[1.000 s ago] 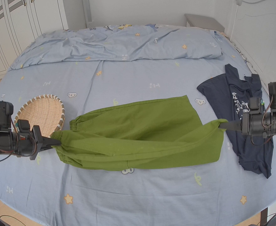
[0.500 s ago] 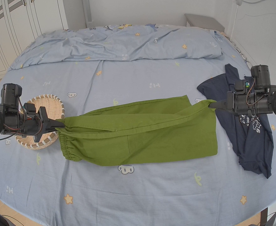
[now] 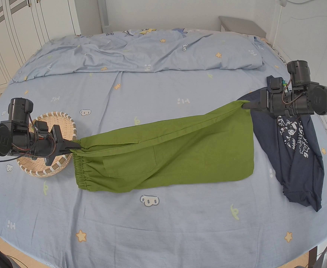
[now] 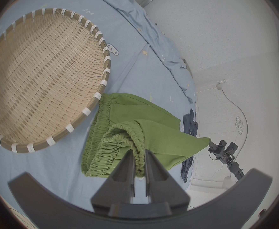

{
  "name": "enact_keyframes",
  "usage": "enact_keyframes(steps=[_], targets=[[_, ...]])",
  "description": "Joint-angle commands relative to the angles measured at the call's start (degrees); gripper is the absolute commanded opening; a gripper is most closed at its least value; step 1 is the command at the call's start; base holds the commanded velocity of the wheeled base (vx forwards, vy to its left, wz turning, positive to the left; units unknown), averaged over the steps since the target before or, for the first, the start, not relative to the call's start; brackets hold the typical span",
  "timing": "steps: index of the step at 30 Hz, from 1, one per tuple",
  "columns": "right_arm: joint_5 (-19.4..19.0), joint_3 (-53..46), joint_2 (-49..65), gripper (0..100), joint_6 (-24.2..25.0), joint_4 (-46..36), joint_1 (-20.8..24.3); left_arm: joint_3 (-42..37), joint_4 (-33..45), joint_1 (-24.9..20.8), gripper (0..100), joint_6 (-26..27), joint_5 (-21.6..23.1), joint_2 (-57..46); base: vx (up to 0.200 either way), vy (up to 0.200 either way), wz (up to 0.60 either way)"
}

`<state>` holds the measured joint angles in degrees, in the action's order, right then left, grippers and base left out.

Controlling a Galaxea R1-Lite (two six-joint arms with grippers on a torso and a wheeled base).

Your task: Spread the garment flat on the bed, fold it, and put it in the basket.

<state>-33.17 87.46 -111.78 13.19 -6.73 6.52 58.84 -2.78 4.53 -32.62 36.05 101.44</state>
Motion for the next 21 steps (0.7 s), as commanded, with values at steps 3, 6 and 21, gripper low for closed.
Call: enact_keyframes(steps=[3,6,21], targets=[[0.21,6.06,-5.03,0,-0.09,-1.97,0.33,2.5,-0.3,0.21,0,0.01,-0.1,2.62,0.0,0.0,0.0],[1.35,6.85,-6.09,0,-0.18,-1.97,0.25,3.38,-0.38,0.47,0,0.1,-0.1,3.77,0.0,0.0,0.0],[2.32,11.86,-11.36,0,-0.27,-1.8,-0.02,5.93,-0.65,0.56,0,0.1,-0.1,7.19,0.0,0.0,0.0]])
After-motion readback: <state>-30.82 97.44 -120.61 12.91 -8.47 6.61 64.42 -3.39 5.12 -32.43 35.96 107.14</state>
